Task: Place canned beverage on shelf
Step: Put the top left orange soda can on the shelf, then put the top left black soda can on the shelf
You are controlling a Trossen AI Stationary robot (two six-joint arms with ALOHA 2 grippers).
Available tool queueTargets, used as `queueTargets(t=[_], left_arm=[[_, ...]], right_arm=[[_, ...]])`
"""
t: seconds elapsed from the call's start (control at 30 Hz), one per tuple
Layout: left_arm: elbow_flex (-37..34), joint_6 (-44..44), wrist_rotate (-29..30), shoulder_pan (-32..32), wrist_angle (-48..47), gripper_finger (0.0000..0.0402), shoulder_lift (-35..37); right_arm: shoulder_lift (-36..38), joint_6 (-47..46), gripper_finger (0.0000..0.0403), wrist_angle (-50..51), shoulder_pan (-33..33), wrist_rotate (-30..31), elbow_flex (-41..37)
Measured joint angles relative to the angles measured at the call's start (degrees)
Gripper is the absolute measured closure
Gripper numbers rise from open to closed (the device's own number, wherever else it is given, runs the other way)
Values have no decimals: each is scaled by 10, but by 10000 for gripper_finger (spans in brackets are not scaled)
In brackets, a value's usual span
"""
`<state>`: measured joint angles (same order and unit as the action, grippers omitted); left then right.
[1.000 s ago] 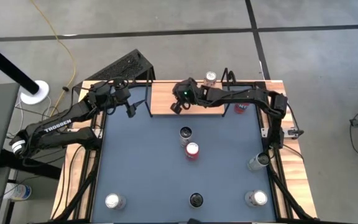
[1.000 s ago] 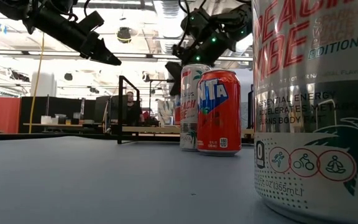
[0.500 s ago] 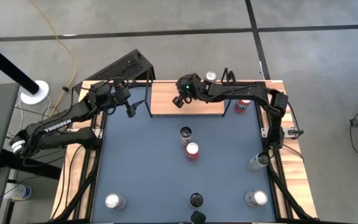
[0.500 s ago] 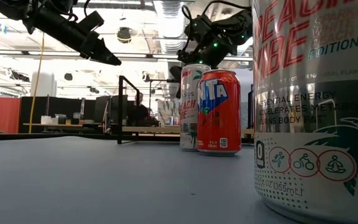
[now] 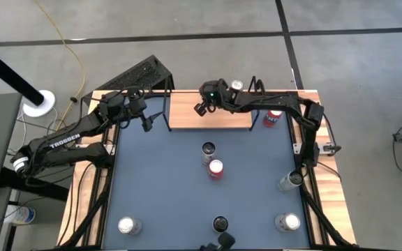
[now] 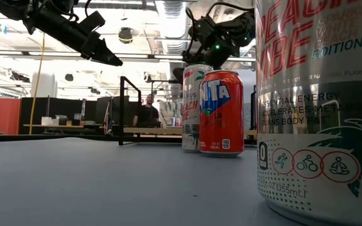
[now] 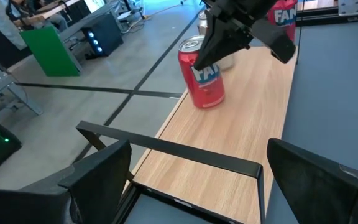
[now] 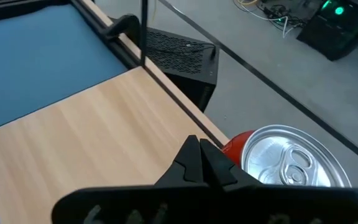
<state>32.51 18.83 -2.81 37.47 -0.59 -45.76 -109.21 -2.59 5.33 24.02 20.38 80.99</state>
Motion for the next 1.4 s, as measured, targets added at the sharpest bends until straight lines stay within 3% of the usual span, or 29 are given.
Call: queueTargets(t=[1.1,1.4], left_arm=[[0,2,0,0,-10,37,0],[0,4,0,0,-10,37,0]], right_arm=[[0,11,403,47,21,7,0],[39,36,403,61,1,-75,0]])
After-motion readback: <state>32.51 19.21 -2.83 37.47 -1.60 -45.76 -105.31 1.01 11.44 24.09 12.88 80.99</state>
